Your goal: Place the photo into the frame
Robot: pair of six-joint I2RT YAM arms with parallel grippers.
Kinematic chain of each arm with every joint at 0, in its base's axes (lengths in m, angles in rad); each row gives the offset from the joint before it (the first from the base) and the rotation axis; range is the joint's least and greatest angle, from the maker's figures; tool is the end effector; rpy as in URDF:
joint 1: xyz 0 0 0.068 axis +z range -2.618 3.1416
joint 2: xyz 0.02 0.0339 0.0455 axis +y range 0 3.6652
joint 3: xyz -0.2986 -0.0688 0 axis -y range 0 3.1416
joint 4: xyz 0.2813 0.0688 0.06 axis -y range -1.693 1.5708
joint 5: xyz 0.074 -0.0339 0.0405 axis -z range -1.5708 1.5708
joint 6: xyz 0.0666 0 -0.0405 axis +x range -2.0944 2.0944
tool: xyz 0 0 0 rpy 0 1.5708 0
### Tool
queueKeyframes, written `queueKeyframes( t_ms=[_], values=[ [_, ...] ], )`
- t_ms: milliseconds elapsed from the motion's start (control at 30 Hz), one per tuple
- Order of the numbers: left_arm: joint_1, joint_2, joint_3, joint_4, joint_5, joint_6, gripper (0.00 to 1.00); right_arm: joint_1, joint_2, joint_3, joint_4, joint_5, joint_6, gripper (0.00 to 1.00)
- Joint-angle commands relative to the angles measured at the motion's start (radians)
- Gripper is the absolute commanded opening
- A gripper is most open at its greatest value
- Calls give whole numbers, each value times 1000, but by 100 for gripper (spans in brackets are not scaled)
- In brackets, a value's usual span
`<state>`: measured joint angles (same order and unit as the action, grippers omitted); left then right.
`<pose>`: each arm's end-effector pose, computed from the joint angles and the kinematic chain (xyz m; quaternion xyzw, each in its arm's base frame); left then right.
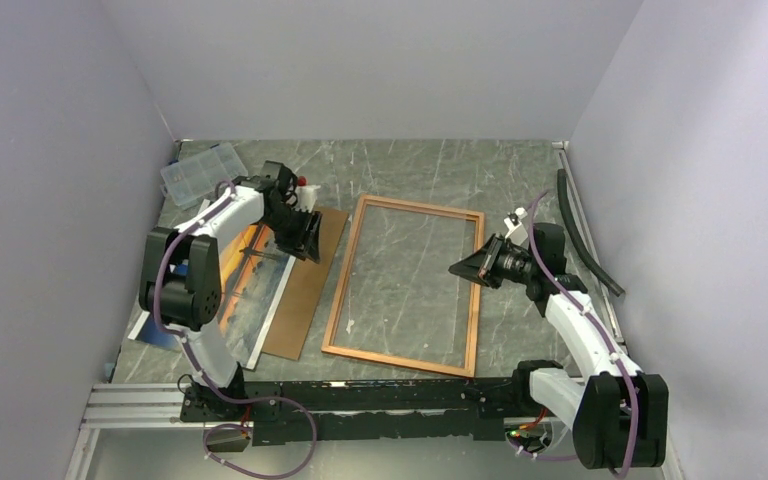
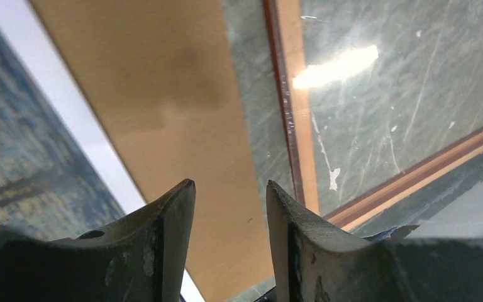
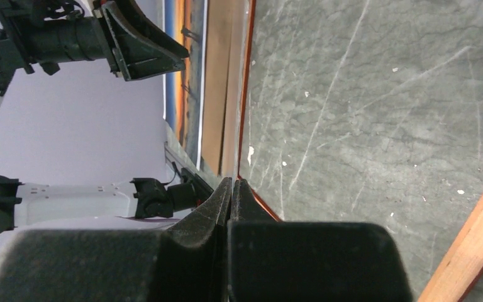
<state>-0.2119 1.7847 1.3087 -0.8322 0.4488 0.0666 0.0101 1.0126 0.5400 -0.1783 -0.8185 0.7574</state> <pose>0.3808 -0.1115 0.2003 0.1630 0.9531 -0.2293 0.1113 0.2342 0.0510 0.2197 0.1356 0.8298 0.4831 0.2441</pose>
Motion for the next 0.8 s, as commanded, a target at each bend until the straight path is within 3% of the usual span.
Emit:
queueKeyframes(
  t_ms=[0, 267, 767],
  values=[
    [-49, 6, -7, 21, 39, -7, 49, -7, -12, -17, -5, 28, -63, 0],
    [-101, 44, 1, 50, 10, -23, 44, -7, -28, -39, -58, 70, -78, 0],
    [-104, 97, 10, 60, -6, -33, 39, -54, -64, -86, -71, 127, -69, 0]
  ],
)
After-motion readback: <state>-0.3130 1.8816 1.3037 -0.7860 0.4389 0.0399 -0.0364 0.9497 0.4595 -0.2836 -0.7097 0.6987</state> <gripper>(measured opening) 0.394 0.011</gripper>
